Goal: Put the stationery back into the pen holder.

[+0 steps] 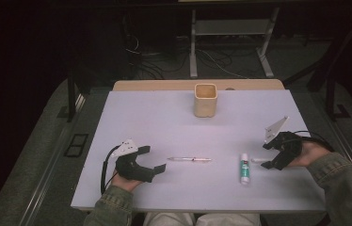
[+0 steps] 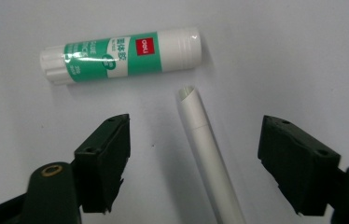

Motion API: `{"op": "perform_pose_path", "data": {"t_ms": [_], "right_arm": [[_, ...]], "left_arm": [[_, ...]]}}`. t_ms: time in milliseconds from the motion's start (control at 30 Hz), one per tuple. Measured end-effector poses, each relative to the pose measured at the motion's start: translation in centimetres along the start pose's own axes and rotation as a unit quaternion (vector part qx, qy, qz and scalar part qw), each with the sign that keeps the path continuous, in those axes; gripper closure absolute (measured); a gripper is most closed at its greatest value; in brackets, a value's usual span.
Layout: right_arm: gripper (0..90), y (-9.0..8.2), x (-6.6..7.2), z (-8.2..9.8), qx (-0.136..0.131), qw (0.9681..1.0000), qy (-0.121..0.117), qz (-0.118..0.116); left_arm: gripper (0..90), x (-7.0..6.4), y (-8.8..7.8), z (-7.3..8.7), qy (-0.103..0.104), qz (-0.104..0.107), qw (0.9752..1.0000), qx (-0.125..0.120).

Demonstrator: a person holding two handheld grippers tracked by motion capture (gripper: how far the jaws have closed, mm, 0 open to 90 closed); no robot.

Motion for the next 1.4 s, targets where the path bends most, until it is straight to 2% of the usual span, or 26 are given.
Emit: {"op": "perform_pose_path", "data": {"t_ms": [133,200,233,267,633,867,933,967,1067,1400], "right_arm": [[31.9,0.4,-0.1,-0.1,0.007,1.0,-0.006,-0.002],[39.6,0.7,-0.1,-0.2,0.011,0.9998,-0.013,-0.003],[39.6,0.7,-0.1,-0.2,0.011,0.9998,-0.013,-0.003],[44.9,0.9,-0.2,-0.3,0.014,0.9998,-0.016,-0.007],[60.1,1.9,-0.6,-0.5,0.028,0.9986,-0.043,-0.015],[65.3,2.3,-0.5,-0.7,0.031,0.9977,-0.058,-0.014],[68.1,2.5,-0.4,-0.8,0.038,0.997,-0.066,-0.011],[72.3,2.7,-0.4,-0.8,0.045,0.9964,-0.072,-0.01],[76.6,3.0,-0.4,-0.7,0.053,0.9957,-0.076,-0.01],[77.9,3.1,-0.7,-0.7,0.055,0.9949,-0.082,-0.022]], "left_arm": [[0.0,0.0,0.0,0.0,0.002,0.0,1.0,0.0],[0.0,0.0,0.0,0.0,0.002,0.0,1.0,0.001],[0.0,0.0,0.0,0.0,0.002,0.0,1.0,0.001],[0.0,0.0,0.0,0.0,0.002,0.001,1.0,0.001],[0.0,0.0,0.1,0.0,0.004,0.0,1.0,0.003],[0.0,0.0,0.0,0.0,0.006,-0.001,1.0,0.002],[0.0,0.0,0.1,0.0,0.006,-0.002,1.0,0.003],[0.0,0.0,0.1,0.0,0.006,-0.002,1.0,0.003],[0.0,0.0,0.0,0.0,0.007,-0.001,1.0,0.003],[0.0,0.0,0.0,0.0,0.007,-0.001,1.0,0.003]]}}
Point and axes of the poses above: each handheld gripper's, and its own axes: y roughly forward along the jaws, z roughly out of its underside, x roughly to its left, the point moved 1 cm from there along y, roughly forward along the jaws
